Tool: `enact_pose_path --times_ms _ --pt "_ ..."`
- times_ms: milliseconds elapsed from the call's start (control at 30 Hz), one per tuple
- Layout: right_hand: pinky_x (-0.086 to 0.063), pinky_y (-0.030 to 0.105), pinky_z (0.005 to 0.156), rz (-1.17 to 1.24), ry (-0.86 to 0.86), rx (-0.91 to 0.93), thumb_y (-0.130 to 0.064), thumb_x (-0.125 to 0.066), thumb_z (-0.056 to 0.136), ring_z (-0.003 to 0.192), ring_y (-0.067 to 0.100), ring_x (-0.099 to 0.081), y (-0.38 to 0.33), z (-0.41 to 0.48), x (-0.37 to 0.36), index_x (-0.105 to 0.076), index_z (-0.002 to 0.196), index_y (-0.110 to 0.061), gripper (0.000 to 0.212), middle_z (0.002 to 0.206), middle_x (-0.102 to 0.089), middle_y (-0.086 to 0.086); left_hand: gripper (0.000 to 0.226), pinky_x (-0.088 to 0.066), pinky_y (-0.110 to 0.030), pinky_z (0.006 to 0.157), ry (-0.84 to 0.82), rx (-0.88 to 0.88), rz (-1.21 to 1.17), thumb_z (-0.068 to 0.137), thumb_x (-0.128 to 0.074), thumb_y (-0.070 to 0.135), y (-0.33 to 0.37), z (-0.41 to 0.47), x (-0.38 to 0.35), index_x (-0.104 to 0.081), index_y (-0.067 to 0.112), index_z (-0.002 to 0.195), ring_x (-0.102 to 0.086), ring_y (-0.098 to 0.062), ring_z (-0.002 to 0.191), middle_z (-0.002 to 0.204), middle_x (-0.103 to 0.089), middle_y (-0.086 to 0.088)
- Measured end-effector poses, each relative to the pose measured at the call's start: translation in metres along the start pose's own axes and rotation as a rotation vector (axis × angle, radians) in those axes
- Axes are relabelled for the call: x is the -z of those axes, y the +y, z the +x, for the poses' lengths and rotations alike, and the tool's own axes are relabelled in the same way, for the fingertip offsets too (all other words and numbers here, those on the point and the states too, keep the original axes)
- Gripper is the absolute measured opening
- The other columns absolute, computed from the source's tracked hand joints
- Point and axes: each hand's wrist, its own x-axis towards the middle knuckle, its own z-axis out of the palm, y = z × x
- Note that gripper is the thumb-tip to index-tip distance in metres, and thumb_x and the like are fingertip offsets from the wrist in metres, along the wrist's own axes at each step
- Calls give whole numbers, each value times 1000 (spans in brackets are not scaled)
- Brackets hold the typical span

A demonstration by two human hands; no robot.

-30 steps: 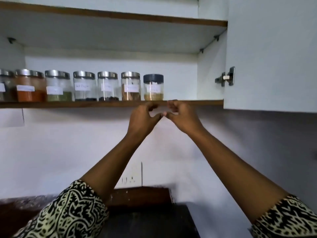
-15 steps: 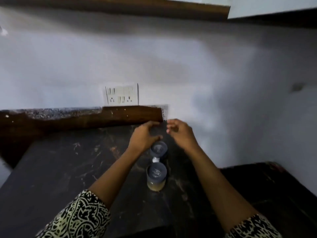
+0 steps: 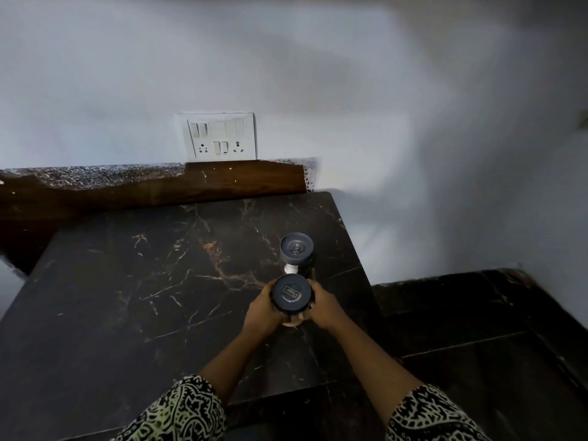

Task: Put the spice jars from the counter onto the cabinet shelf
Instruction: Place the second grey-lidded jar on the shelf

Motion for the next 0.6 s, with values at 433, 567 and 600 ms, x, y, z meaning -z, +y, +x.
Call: enact_pose_path --times_ms 433,567,600 --pt "-52 32 92 115 61 345 -29 -80 70 105 14 -60 -92 -31 127 -53 129 -20 66 118 -63 -4 71 -48 -16 83 171 -322 -242 63 -84 40 108 -7 80 -57 18 124 -59 -3 103 115 -64 8" --pt "-54 23 78 196 154 536 -23 -77 73 94 11 -60 -138 -42 175 -57 121 -22 51 110 -62 -1 53 -55 -17 78 199 -487 -368 66 -82 37 176 -6 119 -64 22 113 -67 -2 93 102 -72 9" --pt "-52 17 75 204 163 578 -22 -76 74 95 8 -60 -146 -44 184 -56 121 -24 50 111 -62 -3 49 -56 -19 78 196 -517 -402 66 -81 37 189 -6 127 -67 21 110 -69 -4 92 99 -74 6"
